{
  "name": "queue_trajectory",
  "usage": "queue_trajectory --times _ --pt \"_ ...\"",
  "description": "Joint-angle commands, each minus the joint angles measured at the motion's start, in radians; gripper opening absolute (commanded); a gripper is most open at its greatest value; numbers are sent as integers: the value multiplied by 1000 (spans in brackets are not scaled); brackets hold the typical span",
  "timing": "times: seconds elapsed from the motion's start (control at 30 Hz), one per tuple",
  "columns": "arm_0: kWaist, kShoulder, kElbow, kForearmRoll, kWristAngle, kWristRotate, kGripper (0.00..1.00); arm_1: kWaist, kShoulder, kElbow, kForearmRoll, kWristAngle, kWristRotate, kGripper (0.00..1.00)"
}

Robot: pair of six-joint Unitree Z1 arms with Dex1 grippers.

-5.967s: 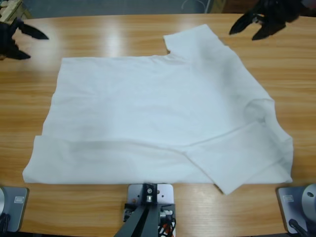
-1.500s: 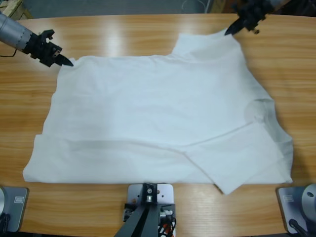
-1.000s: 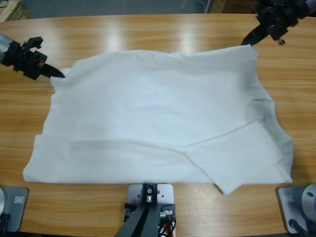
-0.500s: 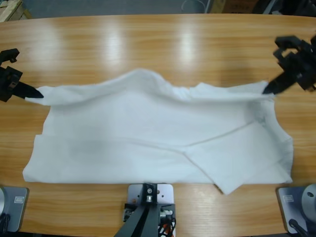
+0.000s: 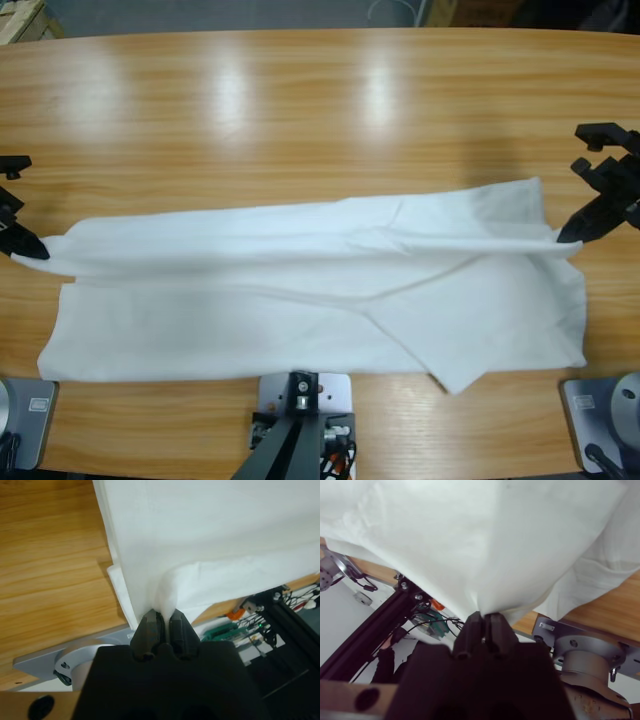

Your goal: Fold clothes

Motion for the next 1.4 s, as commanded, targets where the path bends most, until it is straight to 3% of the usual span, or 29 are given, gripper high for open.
queue_trajectory --times 0.03,0.53,0.73,0.77,0.87,0.9,0.93,1.17,1.2,1.23,1.27,1.4 --pt "-13 82 -2 17 13 18 0 8 -3 34 -12 -5 11 0" --pt "-85 76 -30 60 16 22 0 8 17 43 -12 -15 13 0" --pt "-86 65 -40 77 77 -5 0 8 13 44 -12 -18 22 0" --pt "-86 58 -39 77 87 -10 0 9 12 43 -12 -25 28 30" --pt "-84 40 -52 93 134 -17 0 9 4 43 -9 -51 61 718" --pt "-79 27 -53 94 145 -18 0 9 1 43 -9 -55 66 889" --pt "-72 13 -61 104 164 -19 0 9 -3 43 -9 -55 69 977" --pt "-66 -40 -125 177 153 -22 0 9 3 42 -9 -68 78 1000" --pt "-71 -49 -128 181 147 -22 38 9 5 41 -9 -68 78 1000" --pt "-76 -56 -129 183 146 -21 199 9 7 40 -9 -68 78 1000" --pt "-82 -62 -130 185 147 -21 262 9 8 38 -9 -67 78 1000" --pt "-100 -70 -132 187 147 -22 282 9 8 38 -10 -64 77 1000"
